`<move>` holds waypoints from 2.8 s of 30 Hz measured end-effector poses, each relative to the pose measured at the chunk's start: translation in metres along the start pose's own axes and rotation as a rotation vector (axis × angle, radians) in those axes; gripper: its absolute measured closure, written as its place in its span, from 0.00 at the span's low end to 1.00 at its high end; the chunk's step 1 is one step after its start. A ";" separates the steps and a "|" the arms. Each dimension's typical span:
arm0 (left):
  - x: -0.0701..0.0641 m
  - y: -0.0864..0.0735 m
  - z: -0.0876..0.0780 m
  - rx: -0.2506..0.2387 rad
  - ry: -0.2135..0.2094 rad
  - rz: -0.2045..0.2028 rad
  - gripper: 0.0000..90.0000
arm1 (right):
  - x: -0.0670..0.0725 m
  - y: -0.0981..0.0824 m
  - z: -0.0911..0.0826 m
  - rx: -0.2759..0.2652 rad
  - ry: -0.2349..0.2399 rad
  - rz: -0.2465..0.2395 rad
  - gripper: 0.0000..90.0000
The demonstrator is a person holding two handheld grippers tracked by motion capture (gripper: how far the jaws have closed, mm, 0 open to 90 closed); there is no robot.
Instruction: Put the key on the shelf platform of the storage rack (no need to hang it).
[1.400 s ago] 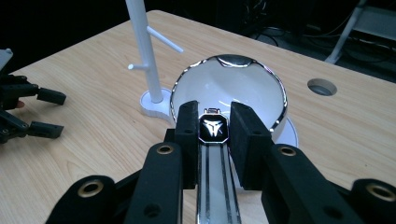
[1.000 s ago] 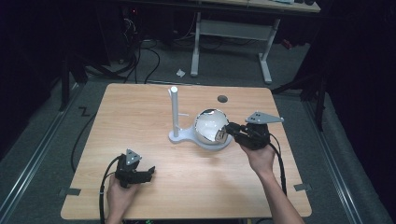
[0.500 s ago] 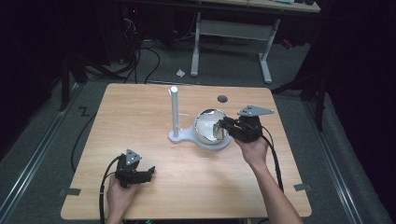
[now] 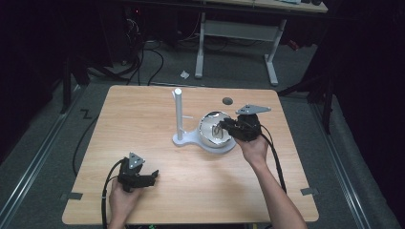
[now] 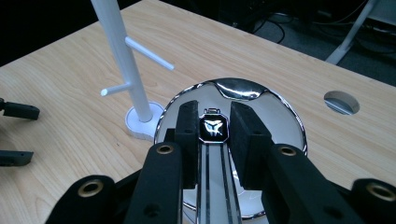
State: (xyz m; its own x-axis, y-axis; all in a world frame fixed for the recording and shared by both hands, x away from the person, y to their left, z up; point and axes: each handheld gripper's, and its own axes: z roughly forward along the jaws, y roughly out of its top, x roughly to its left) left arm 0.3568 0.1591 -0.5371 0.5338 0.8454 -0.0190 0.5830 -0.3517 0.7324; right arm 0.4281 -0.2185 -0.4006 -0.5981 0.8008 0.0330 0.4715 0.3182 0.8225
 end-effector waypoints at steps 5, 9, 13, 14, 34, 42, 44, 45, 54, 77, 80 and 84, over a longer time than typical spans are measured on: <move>0.000 0.000 0.000 0.000 0.000 0.000 0.18 | -0.003 -0.002 0.009 0.020 0.003 0.014 0.83; 0.000 0.000 0.000 0.000 0.000 0.001 0.18 | -0.006 -0.004 0.019 0.031 0.006 0.024 0.83; 0.000 0.000 0.000 0.000 0.000 0.000 0.18 | -0.007 -0.006 0.026 0.042 0.005 0.029 0.83; 0.000 0.000 0.000 0.000 0.000 0.000 0.18 | -0.007 -0.006 0.027 0.047 0.003 0.029 0.83; 0.000 0.000 0.000 0.000 0.000 0.000 0.18 | -0.016 -0.013 0.051 0.076 -0.021 0.058 0.82; 0.000 0.000 0.000 0.000 0.000 0.000 0.18 | -0.018 -0.017 0.061 0.101 -0.030 0.066 0.82; 0.000 0.000 0.000 0.000 0.000 0.000 0.18 | -0.017 -0.017 0.062 0.100 -0.029 0.066 0.82; 0.000 0.000 0.000 0.000 0.000 0.000 0.18 | -0.017 -0.018 0.065 0.106 -0.032 0.062 0.82; 0.000 0.000 0.000 0.000 0.000 0.000 0.18 | -0.018 -0.021 0.063 0.092 -0.049 0.076 0.72; 0.000 0.000 0.000 0.000 0.000 0.001 0.18 | -0.023 -0.029 0.029 0.030 -0.075 0.096 0.65; 0.000 0.000 0.000 0.001 0.000 0.002 0.18 | -0.027 -0.031 0.022 0.033 -0.079 0.100 0.64; 0.000 0.000 0.000 0.001 0.000 0.002 0.18 | -0.029 -0.030 0.013 0.020 -0.081 0.102 0.63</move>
State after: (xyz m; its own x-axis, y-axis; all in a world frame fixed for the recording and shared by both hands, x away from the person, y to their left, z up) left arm 0.3567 0.1592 -0.5370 0.5350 0.8447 -0.0172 0.5821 -0.3538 0.7321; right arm 0.4396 -0.2442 -0.4335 -0.4923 0.8677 0.0694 0.5406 0.2423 0.8056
